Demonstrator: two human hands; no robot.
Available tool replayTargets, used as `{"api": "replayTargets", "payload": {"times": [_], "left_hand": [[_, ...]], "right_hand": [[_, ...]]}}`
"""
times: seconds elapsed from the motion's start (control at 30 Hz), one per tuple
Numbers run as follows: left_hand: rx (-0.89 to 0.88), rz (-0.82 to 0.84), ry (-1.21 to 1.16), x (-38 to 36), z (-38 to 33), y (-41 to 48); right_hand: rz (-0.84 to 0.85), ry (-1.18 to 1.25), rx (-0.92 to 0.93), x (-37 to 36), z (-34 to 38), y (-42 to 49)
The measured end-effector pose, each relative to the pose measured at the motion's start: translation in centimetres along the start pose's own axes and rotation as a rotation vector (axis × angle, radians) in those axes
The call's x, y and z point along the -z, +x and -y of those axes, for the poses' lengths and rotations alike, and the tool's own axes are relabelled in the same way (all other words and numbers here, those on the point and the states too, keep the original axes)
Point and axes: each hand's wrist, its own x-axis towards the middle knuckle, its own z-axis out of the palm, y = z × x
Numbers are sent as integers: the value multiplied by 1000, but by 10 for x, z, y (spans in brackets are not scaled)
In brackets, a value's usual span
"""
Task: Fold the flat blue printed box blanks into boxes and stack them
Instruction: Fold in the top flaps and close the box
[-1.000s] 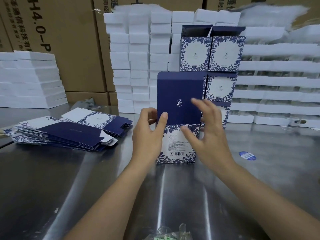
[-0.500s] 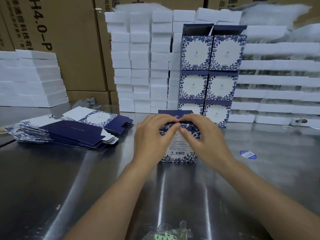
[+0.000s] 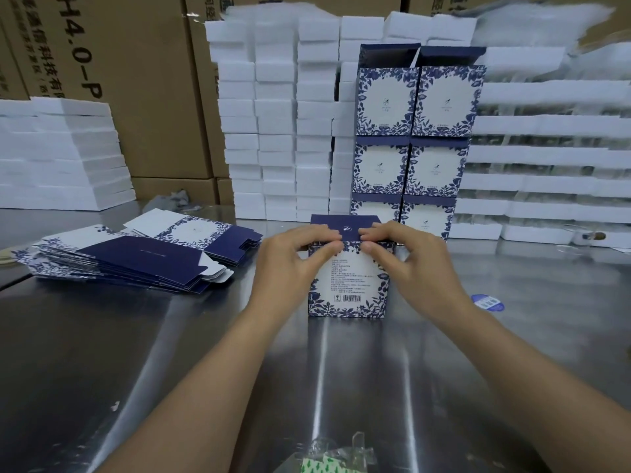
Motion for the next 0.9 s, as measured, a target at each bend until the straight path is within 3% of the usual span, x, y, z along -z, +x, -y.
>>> {"api": "replayTargets", "payload": {"times": [0.13, 0.33, 0.57, 0.73, 0.9], "left_hand": [[64, 27, -135, 6, 6, 4], [82, 23, -154, 5, 7, 0], [247, -17, -345, -1, 2, -1], [173, -123, -295, 3, -1, 1], [88, 99, -2, -2, 8, -6]], "right_hand": [[49, 195, -71, 8, -8, 2], [25, 285, -121, 12, -9, 1], [2, 403, -232, 10, -3, 1], [-6, 461, -232, 13, 2, 2], [150, 182, -152, 1, -3, -8]]}}
